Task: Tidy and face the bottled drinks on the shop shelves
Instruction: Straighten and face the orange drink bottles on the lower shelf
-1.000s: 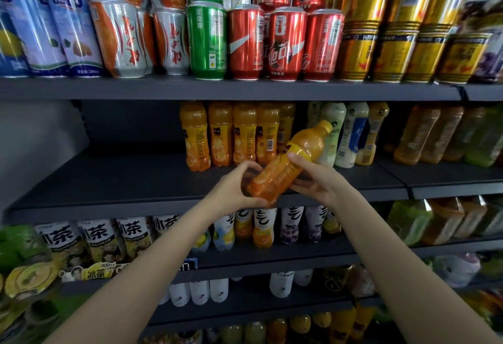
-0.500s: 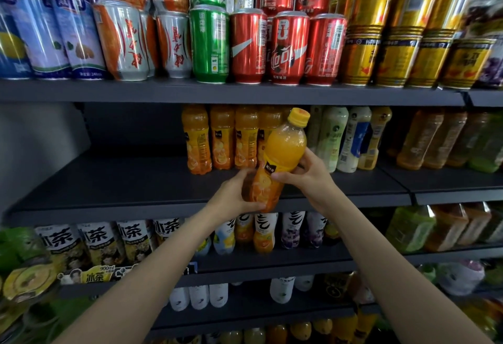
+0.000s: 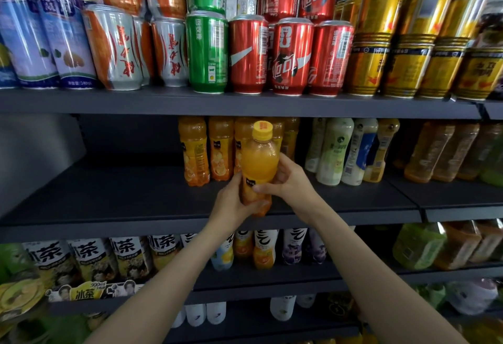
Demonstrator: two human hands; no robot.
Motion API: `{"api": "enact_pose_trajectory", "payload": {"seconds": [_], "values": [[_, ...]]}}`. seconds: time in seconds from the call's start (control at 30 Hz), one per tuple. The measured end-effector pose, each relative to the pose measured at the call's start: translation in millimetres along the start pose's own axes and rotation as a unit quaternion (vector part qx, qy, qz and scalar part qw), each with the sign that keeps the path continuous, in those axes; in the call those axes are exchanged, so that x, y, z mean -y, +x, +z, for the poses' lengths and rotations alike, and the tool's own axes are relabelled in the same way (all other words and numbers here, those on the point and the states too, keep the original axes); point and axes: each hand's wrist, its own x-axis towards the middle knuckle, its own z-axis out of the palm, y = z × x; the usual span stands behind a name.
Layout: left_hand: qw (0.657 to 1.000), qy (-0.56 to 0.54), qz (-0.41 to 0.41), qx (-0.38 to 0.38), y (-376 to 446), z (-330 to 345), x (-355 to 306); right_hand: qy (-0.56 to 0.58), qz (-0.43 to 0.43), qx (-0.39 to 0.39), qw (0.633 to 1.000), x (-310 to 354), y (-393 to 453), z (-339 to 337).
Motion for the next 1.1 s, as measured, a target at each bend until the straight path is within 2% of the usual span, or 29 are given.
{"api": "enact_pose_trajectory", "payload": {"seconds": [0.23, 0.4, 0.57, 0.83, 1.1], "values": [[0.998, 0.018, -0.030, -0.043, 31, -4, 20, -0.073, 0.059, -0.023, 0.995, -10, 33, -13], [0.994, 0.038, -0.090, -0.043, 58, -1, 25, -0.133, 0.126, -0.158, 0.970, -48, 51, -51], [0.989, 0.097, -0.103, -0.039, 71, 6, 22, -0.217, 0.115, -0.213, 0.946, -75, 86, -68], [0.982, 0.128, -0.135, -0.005, 81, 5, 17, -0.166, 0.155, -0.235, 0.945, -100, 142, -63], [0.985, 0.116, -0.128, -0.001, 79, 3, 20, -0.251, 0.123, -0.279, 0.919, -97, 117, -54]]}}
